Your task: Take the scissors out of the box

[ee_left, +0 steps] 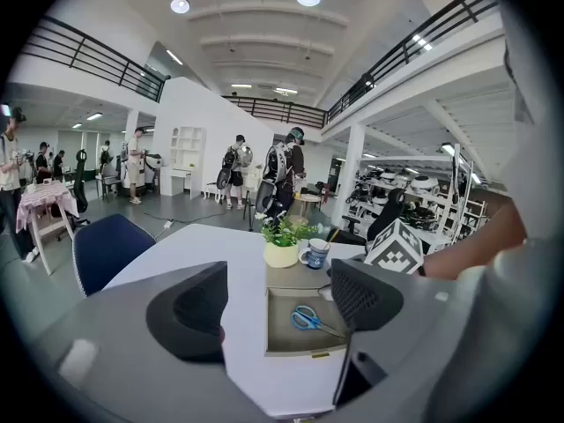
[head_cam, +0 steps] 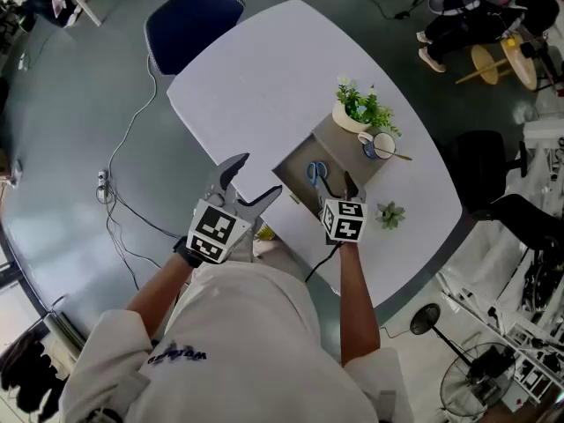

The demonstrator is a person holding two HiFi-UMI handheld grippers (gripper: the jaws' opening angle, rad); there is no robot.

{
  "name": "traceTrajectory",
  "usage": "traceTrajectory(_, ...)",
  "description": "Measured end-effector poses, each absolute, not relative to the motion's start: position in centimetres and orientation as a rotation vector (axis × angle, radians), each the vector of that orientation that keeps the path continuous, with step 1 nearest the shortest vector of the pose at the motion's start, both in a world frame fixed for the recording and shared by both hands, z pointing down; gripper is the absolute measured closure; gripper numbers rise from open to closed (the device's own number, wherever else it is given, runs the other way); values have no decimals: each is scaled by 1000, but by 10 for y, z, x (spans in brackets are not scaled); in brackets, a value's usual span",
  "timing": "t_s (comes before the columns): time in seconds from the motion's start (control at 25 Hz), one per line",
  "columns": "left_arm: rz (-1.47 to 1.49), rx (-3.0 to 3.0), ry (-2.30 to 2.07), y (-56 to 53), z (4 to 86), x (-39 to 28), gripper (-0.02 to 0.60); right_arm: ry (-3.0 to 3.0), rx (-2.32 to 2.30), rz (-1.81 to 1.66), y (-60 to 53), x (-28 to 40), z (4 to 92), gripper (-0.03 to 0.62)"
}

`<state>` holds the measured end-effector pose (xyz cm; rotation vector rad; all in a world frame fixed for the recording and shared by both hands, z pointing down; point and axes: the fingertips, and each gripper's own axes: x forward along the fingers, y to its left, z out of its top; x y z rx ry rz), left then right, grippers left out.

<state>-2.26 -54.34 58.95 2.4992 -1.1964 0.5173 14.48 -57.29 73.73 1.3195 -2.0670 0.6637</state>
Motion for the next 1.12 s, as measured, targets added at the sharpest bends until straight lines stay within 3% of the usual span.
traceTrajectory(1.12, 519, 2449, -1087, -542, 608, -31, 515, -1788, 1160, 776, -584, 126, 868, 410)
